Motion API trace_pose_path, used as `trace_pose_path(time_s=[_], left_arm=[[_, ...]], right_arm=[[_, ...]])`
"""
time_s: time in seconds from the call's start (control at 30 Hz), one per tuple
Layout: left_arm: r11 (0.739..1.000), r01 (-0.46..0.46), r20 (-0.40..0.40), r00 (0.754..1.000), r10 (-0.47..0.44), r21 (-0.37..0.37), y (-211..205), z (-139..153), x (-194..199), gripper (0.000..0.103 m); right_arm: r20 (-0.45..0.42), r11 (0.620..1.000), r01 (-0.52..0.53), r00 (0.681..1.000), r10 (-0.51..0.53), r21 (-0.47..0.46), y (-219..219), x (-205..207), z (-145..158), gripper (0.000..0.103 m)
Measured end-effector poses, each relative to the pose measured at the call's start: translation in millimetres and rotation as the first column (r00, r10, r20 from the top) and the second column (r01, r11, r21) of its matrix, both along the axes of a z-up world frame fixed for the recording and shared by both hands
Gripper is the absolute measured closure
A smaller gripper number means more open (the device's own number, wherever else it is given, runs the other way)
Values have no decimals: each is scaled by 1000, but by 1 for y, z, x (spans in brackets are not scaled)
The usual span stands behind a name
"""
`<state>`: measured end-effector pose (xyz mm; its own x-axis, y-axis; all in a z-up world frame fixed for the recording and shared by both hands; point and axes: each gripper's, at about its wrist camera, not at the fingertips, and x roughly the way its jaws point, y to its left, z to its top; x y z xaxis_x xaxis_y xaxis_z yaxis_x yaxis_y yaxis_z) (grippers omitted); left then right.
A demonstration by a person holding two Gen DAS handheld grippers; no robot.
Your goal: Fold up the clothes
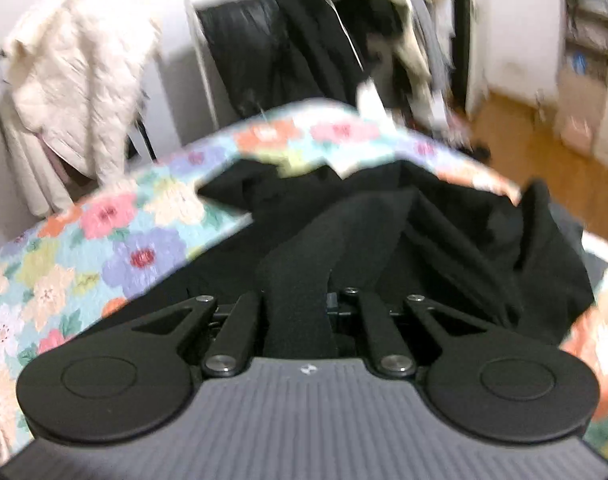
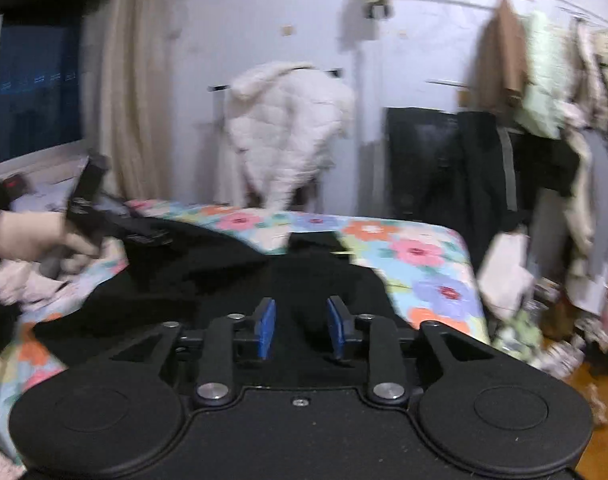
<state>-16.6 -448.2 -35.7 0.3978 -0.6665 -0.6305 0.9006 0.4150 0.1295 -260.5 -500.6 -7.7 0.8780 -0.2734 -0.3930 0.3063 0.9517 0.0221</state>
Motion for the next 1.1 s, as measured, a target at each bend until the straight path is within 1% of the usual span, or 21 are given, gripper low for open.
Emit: trace_pose_path(time_s=[0.13, 0.17, 0.23, 0.33, 0.37, 0.4, 0.43, 0.47, 0.5, 0.57, 0.6, 0.67, 0.73, 0.77, 0.8, 0.87, 0.93, 0.97, 1.03, 1.07, 1.1], left_arm=[[988, -93, -33, 995, 90, -120, 9, -4, -12, 95], [982, -115, -42, 993, 110, -148, 12, -4, -15, 95], [972, -141, -49, 990, 135, -186, 27, 8, -26, 95], [954, -179, -63, 984, 169, -241, 50, 23, -43, 92], [950, -179, -74, 983, 165, -254, 54, 23, -48, 87], [947, -179, -84, 983, 162, -267, 57, 22, -53, 75], [944, -180, -94, 983, 160, -277, 60, 21, -58, 66], [946, -183, -97, 982, 162, -267, 59, 19, -60, 48], [950, -183, -98, 982, 163, -252, 56, 15, -62, 42], [965, -163, -99, 984, 145, -207, 43, 6, -60, 42], [970, -157, -94, 985, 141, -186, 34, 0, -58, 42], [967, -178, -95, 982, 163, -182, 17, -12, -48, 42], [956, -214, -159, 970, 184, -201, 1, -25, -27, 42], [950, -234, -206, 960, 192, -207, -5, -31, -15, 44], [943, -255, -263, 945, 196, -213, -11, -38, -1, 52], [922, -312, -321, 918, 232, -227, -21, -49, 27, 64], [901, -389, -356, 883, 306, -190, -21, -57, 44, 64], [891, -420, -373, 865, 336, -172, -20, -61, 50, 63], [903, -401, -415, 855, 309, -155, -10, -67, 45, 56], [916, -375, -432, 857, 283, -142, -4, -70, 37, 46], [927, -353, -440, 857, 268, -124, 1, -73, 27, 38]], right_arm=[[-7, 996, -88, 996, 88, 8, -10, 14, -10, 66], [5, 996, -84, 996, 84, 3, -14, 7, -6, 66], [31, 997, -72, 997, 72, -9, -23, -8, 3, 65], [71, 998, -54, 996, 56, -25, -37, -32, 16, 53], [84, 998, -48, 995, 50, -31, -41, -40, 21, 53], [98, 998, -41, 994, 45, -36, -45, -48, 25, 53], [111, 999, -35, 993, 39, -41, -50, -56, 29, 53], [125, 999, -28, 992, 34, -46, -54, -64, 34, 53], [138, 998, -22, 990, 29, -52, -59, -72, 38, 53], [143, 997, 72, 987, -67, -28, -80, -84, 44, 52], [134, 995, 100, 986, -95, -28, -88, -84, 45, 52], [62, 992, 116, 992, -112, -54, -98, -69, 39, 52], [-37, 993, 96, 994, -98, -65, -103, -47, 24, 52], [-78, 997, 64, 995, -68, -46, -106, -32, 13, 52], [-117, 999, 32, 993, -34, -23, -110, -17, 2, 53], [-183, 998, -51, 982, 57, 38, -115, 18, -19, 53], [-261, 988, -120, 955, 141, 92, -111, 53, -39, 52], [-300, 983, -145, 938, 172, 113, -108, 68, -48, 52], [-361, 974, -168, 908, 212, 151, -101, 95, -66, 52], [-377, 969, -172, 897, 229, 180, -98, 108, -74, 52], [-374, 963, -160, 897, 234, 219, -93, 116, -85, 52]])
